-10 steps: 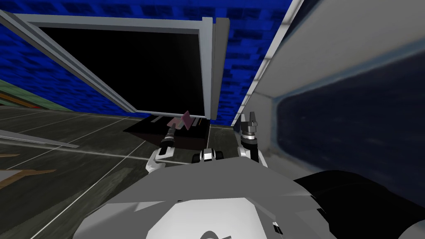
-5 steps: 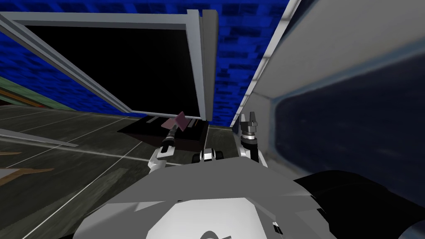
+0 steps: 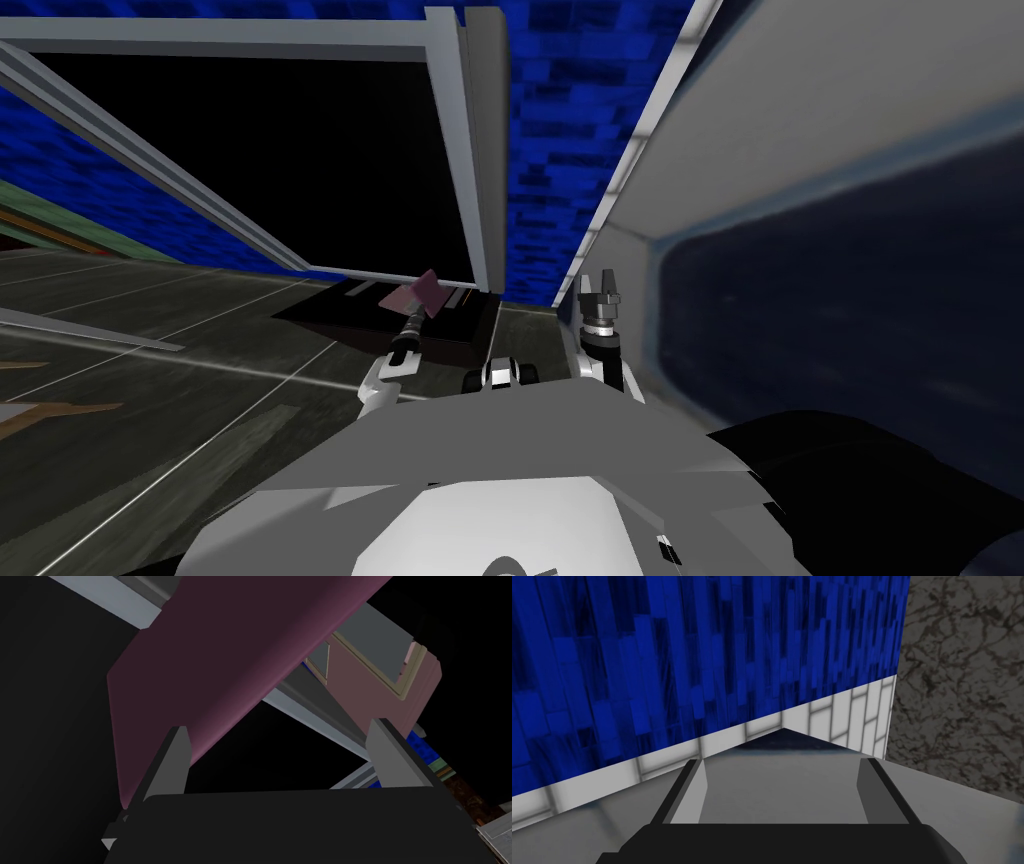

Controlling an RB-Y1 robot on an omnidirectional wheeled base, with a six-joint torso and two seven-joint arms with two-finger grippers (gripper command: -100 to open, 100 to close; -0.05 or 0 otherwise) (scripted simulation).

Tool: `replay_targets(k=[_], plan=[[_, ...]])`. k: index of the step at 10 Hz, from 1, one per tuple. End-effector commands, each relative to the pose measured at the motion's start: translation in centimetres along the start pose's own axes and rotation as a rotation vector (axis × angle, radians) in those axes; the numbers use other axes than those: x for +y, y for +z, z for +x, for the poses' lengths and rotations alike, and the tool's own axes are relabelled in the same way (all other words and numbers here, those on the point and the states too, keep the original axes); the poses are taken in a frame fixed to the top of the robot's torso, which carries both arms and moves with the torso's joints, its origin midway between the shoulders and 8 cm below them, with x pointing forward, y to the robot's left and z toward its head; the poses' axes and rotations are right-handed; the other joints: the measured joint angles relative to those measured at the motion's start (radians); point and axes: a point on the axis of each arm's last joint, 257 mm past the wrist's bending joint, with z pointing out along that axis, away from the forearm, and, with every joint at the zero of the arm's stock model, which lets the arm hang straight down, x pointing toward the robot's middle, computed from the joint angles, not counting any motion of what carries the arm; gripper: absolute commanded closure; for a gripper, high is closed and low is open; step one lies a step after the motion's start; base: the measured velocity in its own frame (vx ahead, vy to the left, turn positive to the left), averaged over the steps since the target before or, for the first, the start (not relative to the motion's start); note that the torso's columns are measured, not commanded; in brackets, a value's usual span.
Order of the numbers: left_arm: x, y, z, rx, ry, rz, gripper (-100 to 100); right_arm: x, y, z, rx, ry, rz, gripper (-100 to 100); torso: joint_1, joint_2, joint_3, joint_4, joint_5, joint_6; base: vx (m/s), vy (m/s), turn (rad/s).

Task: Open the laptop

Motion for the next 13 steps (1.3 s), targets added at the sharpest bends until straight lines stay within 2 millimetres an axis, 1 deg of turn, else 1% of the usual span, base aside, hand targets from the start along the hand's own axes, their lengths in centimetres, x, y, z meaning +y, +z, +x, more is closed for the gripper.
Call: replay_targets(k=[1, 2, 3, 4, 5, 6, 7, 10, 13], plan=[[1.4, 0.6, 0.3, 0.011, 0.027, -0.033, -100, 0.0, 0.0, 0.0, 0.0, 0.0, 0.0, 0, 0.002, -0.001, 0.0, 0.0, 0.001, 0.0, 0.052, -0.09, 0.015], [2.0, 0.9, 0.2, 0.015, 0.043, -0.048, -100, 0.0, 0.0, 0.0, 0.0, 0.0, 0.0, 0, 0.005, -0.002, -0.001, 0.0, 0.001, 0.0, 0.041, -0.078, 0.038], [1.5, 0.8, 0.2, 0.012, 0.034, -0.038, -100, 0.0, 0.0, 0.0, 0.0, 0.0, 0.0, 0, 0.005, -0.001, -0.001, 0.0, 0.002, 0.0, 0.006, -0.027, 0.036], [1.6, 0.8, 0.2, 0.013, 0.036, -0.04, -100, 0.0, 0.0, 0.0, 0.0, 0.0, 0.0, 0, 0.007, 0.001, 0.001, 0.0, 0.002, 0.0, 0.0, 0.0, 0.0], [1.6, 0.8, 0.2, 0.013, 0.036, -0.04, 100, 0.0, 0.0, 0.0, 0.0, 0.0, 0.0, 0, 0.006, 0.001, 0.001, 0.0, 0.002, 0.0, 0.0, 0.0, 0.0], [0.9, 1.9, 0.6, 0.024, -0.014, -0.058, 100, 0.0, 0.0, 0.0, 0.0, 0.0, 0.0, 0, 0.004, 0.001, 0.001, 0.0, 0.001, 0.0, -0.049, 0.081, -0.055], [0.9, 1.9, 0.6, 0.024, -0.014, -0.058, 100, 0.0, 0.0, 0.0, 0.0, 0.0, 0.0, 0, 0.007, 0.002, 0.001, 0.001, 0.002, 0.0, -0.06, 0.095, -0.062], [-0.1, 3.6, 1.2, 0.043, -0.086, -0.086, 100, 0.0, 0.0, 0.0, 0.0, 0.0, 0.0, 0, 0.002, 0.0, 0.0, 0.0, 0.001, 0.0, -0.069, 0.082, -0.046], [-1.2, 5.1, 1.8, 0.063, -0.155, -0.115, 100, 0.0, 0.0, 0.0, 0.0, 0.0, 0.0, 0, 0.003, -0.001, 0.0, 0.0, 0.001, 0.0, -0.078, 0.096, -0.055]])
